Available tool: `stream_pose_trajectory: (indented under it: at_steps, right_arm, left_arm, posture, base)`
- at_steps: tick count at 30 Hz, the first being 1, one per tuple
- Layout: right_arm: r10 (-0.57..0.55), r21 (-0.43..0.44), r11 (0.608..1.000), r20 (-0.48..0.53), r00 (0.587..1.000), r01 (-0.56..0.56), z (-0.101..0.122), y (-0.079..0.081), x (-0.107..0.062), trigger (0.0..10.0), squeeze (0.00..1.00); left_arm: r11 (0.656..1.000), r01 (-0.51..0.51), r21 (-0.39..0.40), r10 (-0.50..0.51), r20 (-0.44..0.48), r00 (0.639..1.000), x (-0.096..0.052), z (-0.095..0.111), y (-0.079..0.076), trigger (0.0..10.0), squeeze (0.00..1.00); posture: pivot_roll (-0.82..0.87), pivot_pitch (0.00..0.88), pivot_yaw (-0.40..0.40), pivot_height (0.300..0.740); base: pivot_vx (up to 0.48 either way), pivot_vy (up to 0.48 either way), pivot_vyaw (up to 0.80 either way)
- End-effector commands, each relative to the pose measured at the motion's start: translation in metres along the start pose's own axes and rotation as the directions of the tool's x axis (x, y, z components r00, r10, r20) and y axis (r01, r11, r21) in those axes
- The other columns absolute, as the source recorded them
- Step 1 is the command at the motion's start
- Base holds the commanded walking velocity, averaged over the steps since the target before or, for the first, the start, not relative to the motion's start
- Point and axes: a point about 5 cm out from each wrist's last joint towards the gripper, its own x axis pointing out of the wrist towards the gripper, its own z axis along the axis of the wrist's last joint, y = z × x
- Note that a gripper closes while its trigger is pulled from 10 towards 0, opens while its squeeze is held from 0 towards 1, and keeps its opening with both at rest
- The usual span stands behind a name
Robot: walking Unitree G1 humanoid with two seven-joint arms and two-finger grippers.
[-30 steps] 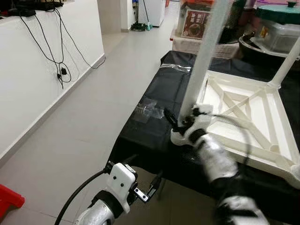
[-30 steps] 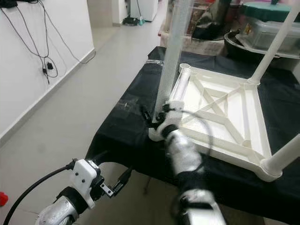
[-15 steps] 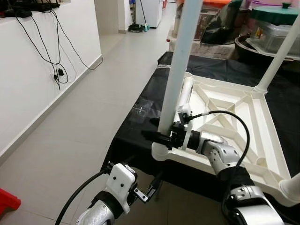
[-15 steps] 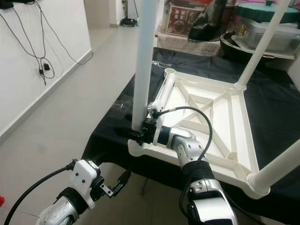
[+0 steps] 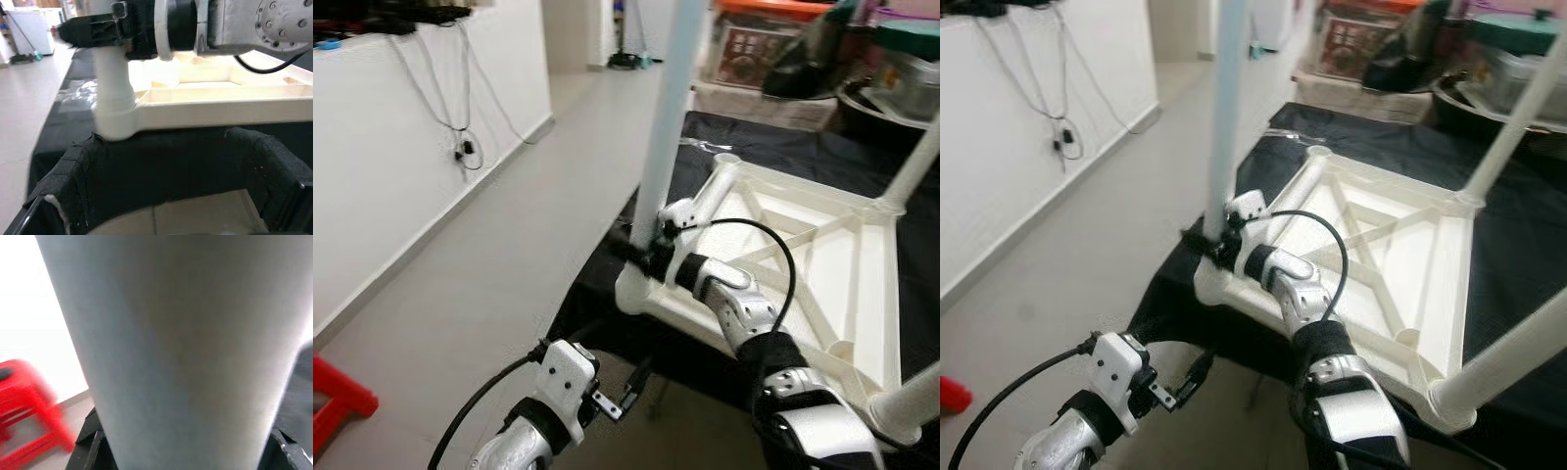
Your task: Building children table
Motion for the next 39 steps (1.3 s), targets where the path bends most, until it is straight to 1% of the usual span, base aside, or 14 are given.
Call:
stream_pose_trajectory:
  at_steps: [1,2,3,5,6,8,12,13,14,20,21,27,31,39]
  right_arm:
    - [-0.321,0.049,0.946,-0.017,0.947,0.321,-0.005,-0.034,-0.015,0.0,0.0]
    - [-0.321,0.049,0.946,-0.017,0.947,0.321,-0.005,-0.034,-0.015,0.0,0.0]
    - [-0.576,0.063,0.815,-0.014,0.817,0.576,-0.012,-0.046,-0.033,0.0,0.0]
    - [-0.576,0.063,0.815,-0.014,0.817,0.576,-0.012,-0.046,-0.033,0.0,0.0]
    - [-0.735,0.101,0.671,-0.039,0.677,0.735,-0.021,-0.048,-0.052,0.0,0.0]
    - [-0.806,0.129,0.578,-0.06,0.588,0.806,-0.028,-0.045,-0.064,0.0,0.0]
    - [-0.818,0.159,0.555,-0.076,0.57,0.817,-0.032,-0.034,-0.066,0.0,0.0]
    - [-0.793,0.187,0.582,-0.086,0.604,0.791,-0.035,-0.024,-0.061,10.0,0.0]
    - [-0.71,0.2,0.681,-0.057,0.702,0.704,-0.036,-0.011,-0.049,10.0,1.0]
    - [-0.581,0.18,0.801,0.001,0.814,0.571,-0.036,0.002,-0.034,10.0,1.0]
    - [-0.486,0.202,0.86,0.04,0.873,0.469,-0.034,0.004,-0.028,10.0,0.0]
    - [-0.117,0.138,0.985,0.117,0.986,0.1,-0.017,0.005,-0.026,10.0,0.0]
    - [0.14,0.138,0.979,0.072,0.988,-0.148,-0.014,0.005,-0.03,10.0,0.0]
    - [0.605,0.122,0.793,-0.055,0.794,-0.596,-0.009,0.008,-0.037,10.0,0.0]
  left_arm:
    - [1.0,0.004,0.003,-0.004,-0.005,1.0,-0.001,-0.001,0.0,10.0,0.0]
    - [1.0,0.004,0.003,-0.004,-0.005,1.0,-0.001,-0.001,0.0,10.0,0.0]
    - [1.0,0.007,0.004,-0.007,-0.005,1.0,0.0,-0.001,0.0,10.0,0.0]
    - [1.0,0.007,0.004,-0.007,-0.005,1.0,0.0,-0.001,0.0,10.0,0.0]
    - [1.0,0.009,0.005,-0.009,-0.006,1.0,0.0,-0.002,0.0,10.0,0.0]
    - [1.0,0.01,0.006,-0.01,-0.006,1.0,0.0,-0.002,0.0,10.0,0.0]
    - [1.0,0.01,0.008,-0.009,-0.006,1.0,0.001,-0.002,0.001,10.0,0.0]
    - [1.0,0.009,0.008,-0.009,-0.006,1.0,0.001,-0.002,0.001,10.0,0.0]
    - [1.0,0.009,0.008,-0.009,-0.006,1.0,0.001,-0.002,0.001,10.0,0.0]
    - [1.0,0.01,0.006,-0.01,-0.006,1.0,0.002,-0.002,0.001,10.0,0.0]
    - [1.0,0.009,0.006,-0.009,-0.005,1.0,0.002,-0.002,0.001,10.0,0.0]
    - [1.0,0.007,0.004,-0.007,-0.003,1.0,0.002,-0.002,0.001,10.0,0.0]
    - [1.0,0.008,0.004,-0.008,-0.002,1.0,0.003,-0.002,0.001,10.0,0.0]
    - [1.0,0.005,0.004,-0.005,-0.001,1.0,0.002,-0.002,0.001,10.0,0.0]
  posture:
    - [0.09,0.071,-0.063,0.74]
    - [0.09,0.071,-0.063,0.74]
    - [0.08,0.068,-0.059,0.74]
    - [0.08,0.068,-0.059,0.74]
    - [0.08,0.067,-0.058,0.74]
    - [0.09,0.068,-0.053,0.74]
    - [0.09,0.067,-0.055,0.74]
    - [0.08,0.066,-0.055,0.74]
    - [0.08,0.065,-0.053,0.74]
    - [0.08,0.067,-0.057,0.74]
    - [0.08,0.068,-0.059,0.74]
    - [0.08,0.069,-0.059,0.74]
    - [0.08,0.068,-0.058,0.74]
    - [0.09,0.064,-0.065,0.74]
  base:
    - [0.0,0.0,0.0]
    - [0.0,0.0,0.0]
    - [0.0,0.0,0.0]
    - [0.0,0.0,0.0]
    - [0.0,0.0,0.0]
    - [0.0,0.0,0.0]
    - [0.0,0.0,0.0]
    - [0.0,0.0,0.0]
    - [0.0,0.0,0.0]
    - [0.0,0.0,0.0]
    - [0.0,0.0,0.0]
    - [0.0,0.0,0.0]
    - [0.0,0.0,0.0]
    - [0.0,0.0,0.0]
